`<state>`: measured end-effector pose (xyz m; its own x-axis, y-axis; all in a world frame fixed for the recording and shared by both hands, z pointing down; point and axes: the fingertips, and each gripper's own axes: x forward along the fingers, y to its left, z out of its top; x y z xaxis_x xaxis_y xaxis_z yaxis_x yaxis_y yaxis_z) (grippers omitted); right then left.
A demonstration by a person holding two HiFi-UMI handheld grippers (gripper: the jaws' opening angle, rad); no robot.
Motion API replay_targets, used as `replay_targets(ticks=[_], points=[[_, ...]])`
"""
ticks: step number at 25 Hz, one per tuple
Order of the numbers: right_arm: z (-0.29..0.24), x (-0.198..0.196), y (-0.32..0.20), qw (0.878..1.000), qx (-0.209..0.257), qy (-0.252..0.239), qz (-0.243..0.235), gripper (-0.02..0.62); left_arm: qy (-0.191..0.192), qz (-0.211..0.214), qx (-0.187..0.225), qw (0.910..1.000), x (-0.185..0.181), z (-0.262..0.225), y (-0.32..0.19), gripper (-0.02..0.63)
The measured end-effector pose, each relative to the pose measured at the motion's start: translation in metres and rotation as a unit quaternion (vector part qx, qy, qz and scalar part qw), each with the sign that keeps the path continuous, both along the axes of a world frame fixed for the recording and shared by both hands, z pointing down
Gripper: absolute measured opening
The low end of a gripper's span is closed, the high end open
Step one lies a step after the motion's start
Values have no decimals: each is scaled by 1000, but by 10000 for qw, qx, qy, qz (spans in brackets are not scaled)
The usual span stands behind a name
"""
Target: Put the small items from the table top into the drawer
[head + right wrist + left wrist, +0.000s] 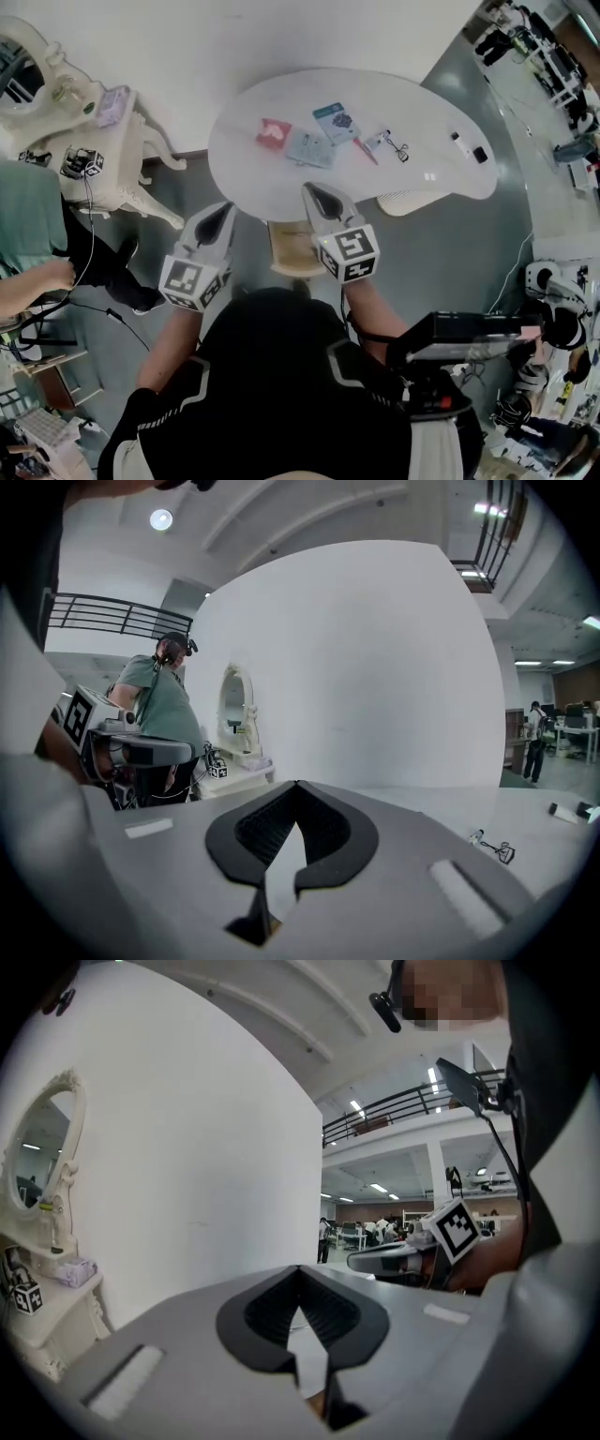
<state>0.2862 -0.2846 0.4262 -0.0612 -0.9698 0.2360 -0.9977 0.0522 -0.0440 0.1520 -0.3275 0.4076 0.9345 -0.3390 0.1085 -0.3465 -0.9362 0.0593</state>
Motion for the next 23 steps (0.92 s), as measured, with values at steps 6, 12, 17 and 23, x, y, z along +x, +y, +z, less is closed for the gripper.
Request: replay_targets(ticks=[6,12,17,23], points=[[-19,-5,5,9997,222,124,-14,0,231,-78,-112,9996,-2,-11,-6,0],[-21,0,11,9995,263,134,135,0,290,-24,-225,9993,-1,-12,-4,0],[-23,0,13,9993,289,176,149,0,322,9,-306,9990,0,-12,-3,0],[-25,1,11,9992,293,219,145,0,317,27,-234,9992,-1,-14,-5,0]])
